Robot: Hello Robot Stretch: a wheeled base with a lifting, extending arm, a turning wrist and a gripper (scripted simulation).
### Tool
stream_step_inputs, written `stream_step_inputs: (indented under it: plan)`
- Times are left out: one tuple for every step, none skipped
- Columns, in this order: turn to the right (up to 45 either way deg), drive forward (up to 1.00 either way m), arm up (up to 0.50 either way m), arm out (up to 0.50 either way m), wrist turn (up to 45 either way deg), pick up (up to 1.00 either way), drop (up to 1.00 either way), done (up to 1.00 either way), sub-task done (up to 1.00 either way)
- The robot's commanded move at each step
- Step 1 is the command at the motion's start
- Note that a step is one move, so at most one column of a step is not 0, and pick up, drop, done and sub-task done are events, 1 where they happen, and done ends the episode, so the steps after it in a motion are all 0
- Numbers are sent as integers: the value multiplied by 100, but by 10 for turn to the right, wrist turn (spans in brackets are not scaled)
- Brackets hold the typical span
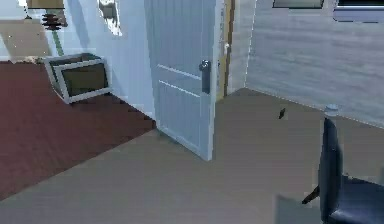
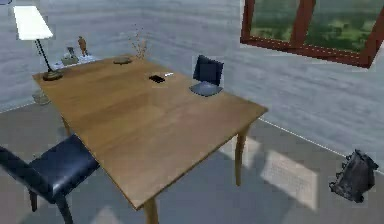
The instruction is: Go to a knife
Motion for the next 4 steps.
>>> stream_step_inputs:
  plan:
    - [-450, 0, 0, 0, 0, 0, 0, 0, 0]
    - [-450, 0, 0, 0, 0, 0, 0, 0, 0]
    - [0, 10, 0, 0, 0, 0, 0, 0, 0]
    - [-240, 0, 0, 0, 0, 0, 0, 0, 0]
